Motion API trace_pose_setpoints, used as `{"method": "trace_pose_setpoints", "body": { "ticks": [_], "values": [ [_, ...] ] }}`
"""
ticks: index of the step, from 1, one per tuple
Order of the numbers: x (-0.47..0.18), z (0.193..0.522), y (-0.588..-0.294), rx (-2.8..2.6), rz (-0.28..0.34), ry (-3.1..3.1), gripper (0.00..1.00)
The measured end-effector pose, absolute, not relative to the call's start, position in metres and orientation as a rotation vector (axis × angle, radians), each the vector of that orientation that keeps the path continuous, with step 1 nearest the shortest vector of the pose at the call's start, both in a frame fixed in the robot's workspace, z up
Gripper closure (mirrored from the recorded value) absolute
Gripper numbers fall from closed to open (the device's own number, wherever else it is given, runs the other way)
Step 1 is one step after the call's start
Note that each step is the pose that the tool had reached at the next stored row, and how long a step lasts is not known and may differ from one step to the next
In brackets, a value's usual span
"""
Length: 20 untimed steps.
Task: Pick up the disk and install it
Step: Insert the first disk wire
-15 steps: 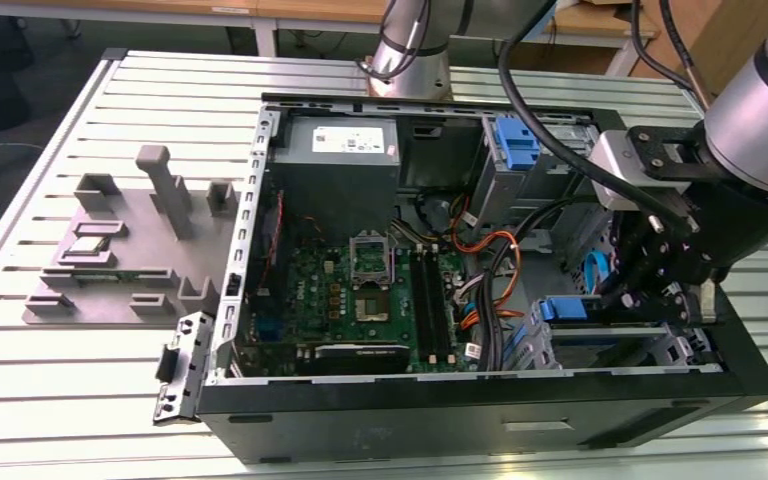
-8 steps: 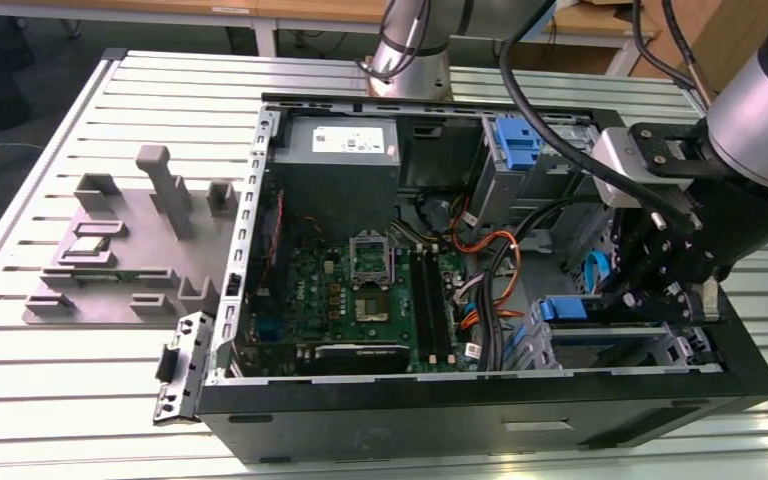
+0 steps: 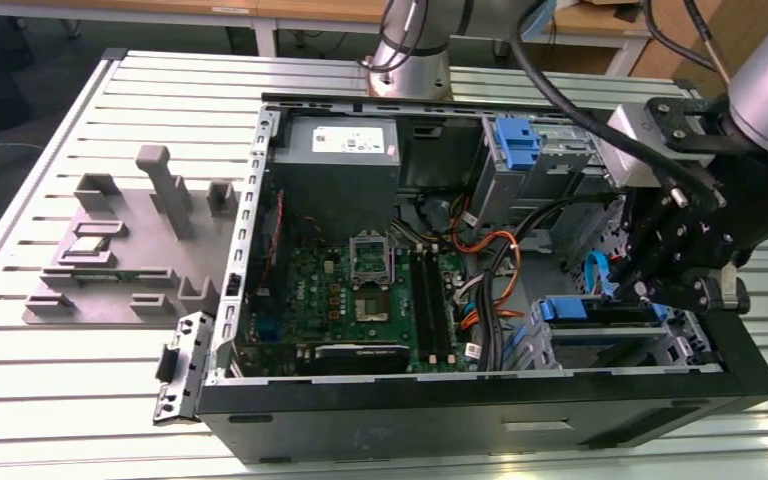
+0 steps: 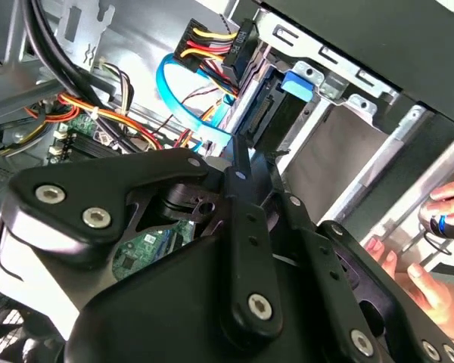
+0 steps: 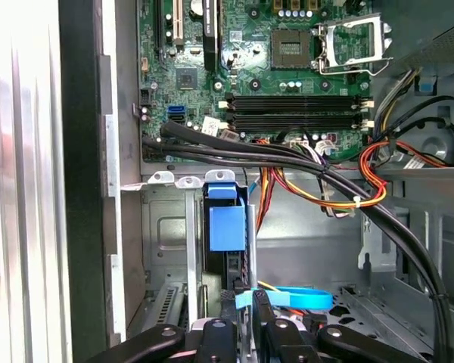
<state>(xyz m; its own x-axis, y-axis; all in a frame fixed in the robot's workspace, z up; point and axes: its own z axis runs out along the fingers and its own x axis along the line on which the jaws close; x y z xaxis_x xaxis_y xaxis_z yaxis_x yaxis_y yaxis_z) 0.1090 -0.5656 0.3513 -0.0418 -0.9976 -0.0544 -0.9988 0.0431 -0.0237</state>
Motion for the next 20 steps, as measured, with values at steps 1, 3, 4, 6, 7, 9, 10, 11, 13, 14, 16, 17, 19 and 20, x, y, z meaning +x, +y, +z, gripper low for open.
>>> {"method": "trace_pose_setpoints", "body": {
  "ticks": [1,3,4,6,7,9,10,11,13,14,16,17,19,20],
  "values": [
    [0.109,0.3533,-0.5656,-2.135,0.032,2.228,0.76],
    [0.109,0.3546,-0.5656,-2.135,0.032,2.228,0.76],
    [0.1091,0.3546,-0.5656,-2.135,0.032,2.228,0.76],
    [0.111,0.3547,-0.5656,-2.135,0.032,2.228,0.76],
    [0.1124,0.3547,-0.5656,-2.135,0.032,2.228,0.76],
    [0.1156,0.3547,-0.5656,-2.135,0.032,2.228,0.76],
    [0.1171,0.3547,-0.5656,-2.135,0.032,2.228,0.76],
    [0.1181,0.3547,-0.5656,-2.135,0.032,2.228,0.76],
    [0.1183,0.3547,-0.5655,-2.135,0.032,2.228,0.76],
    [0.1184,0.3547,-0.5656,-2.135,0.032,2.228,0.76],
    [0.1185,0.3556,-0.5657,-2.135,0.032,2.228,0.76],
    [0.1185,0.3568,-0.5657,-2.135,0.032,2.228,0.76],
    [0.1185,0.3588,-0.5656,-2.135,0.032,2.228,0.76],
    [0.1185,0.3588,-0.5656,-2.135,0.032,2.228,0.76]
  ]
}}
